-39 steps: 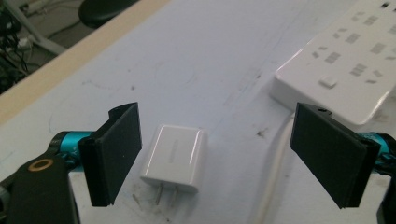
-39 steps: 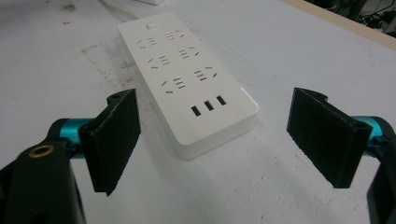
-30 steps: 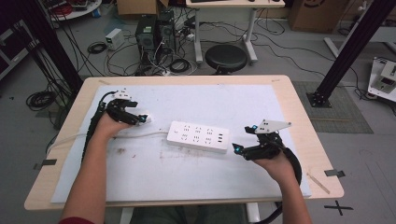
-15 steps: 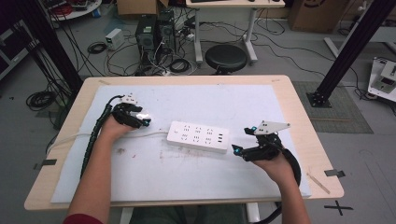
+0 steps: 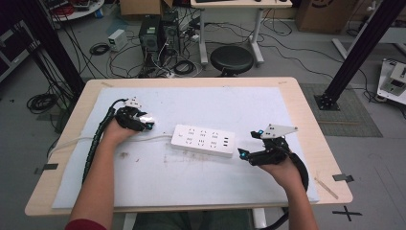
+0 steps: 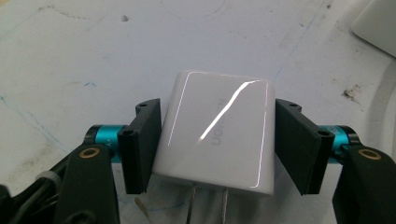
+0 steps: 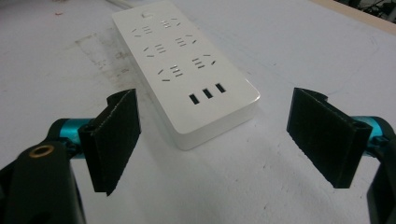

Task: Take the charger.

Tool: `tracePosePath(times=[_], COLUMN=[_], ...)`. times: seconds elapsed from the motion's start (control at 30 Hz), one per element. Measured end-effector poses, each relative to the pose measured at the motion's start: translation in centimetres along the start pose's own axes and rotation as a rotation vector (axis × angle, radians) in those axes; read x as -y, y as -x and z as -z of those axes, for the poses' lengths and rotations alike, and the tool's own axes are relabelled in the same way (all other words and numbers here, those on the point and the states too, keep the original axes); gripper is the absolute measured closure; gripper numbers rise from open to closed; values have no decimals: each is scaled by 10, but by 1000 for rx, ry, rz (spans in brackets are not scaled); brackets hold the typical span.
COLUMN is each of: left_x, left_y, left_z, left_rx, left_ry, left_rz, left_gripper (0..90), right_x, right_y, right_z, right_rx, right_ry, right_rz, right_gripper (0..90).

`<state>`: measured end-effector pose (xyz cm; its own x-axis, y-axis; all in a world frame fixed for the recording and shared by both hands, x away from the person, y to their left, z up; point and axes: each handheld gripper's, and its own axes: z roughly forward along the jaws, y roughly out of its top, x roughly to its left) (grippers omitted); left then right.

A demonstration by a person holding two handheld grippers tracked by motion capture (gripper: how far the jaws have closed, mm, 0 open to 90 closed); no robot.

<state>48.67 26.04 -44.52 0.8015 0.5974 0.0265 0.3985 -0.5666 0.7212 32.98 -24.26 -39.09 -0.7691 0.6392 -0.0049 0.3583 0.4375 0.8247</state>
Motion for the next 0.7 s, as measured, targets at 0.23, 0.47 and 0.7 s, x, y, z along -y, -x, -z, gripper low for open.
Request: tracePosePath(times=[0.23, 0.47, 0.7], left_x=[-2, -18, -39], left_y=[4, 22, 59], left_z=[6, 34, 65], left_rx=[-5, -15, 8], left_ry=[-17, 21, 35], left_rz=[-10, -54, -134], left_gripper=[424, 425, 425], right_x=[-1, -5, -13], right_y=[0, -1, -7], right_z=[1, 4, 11], right_rx=[-2, -12, -31], right_ry=[4, 10, 17], right_rz=[1, -1, 17], right_gripper=[179, 179, 179])
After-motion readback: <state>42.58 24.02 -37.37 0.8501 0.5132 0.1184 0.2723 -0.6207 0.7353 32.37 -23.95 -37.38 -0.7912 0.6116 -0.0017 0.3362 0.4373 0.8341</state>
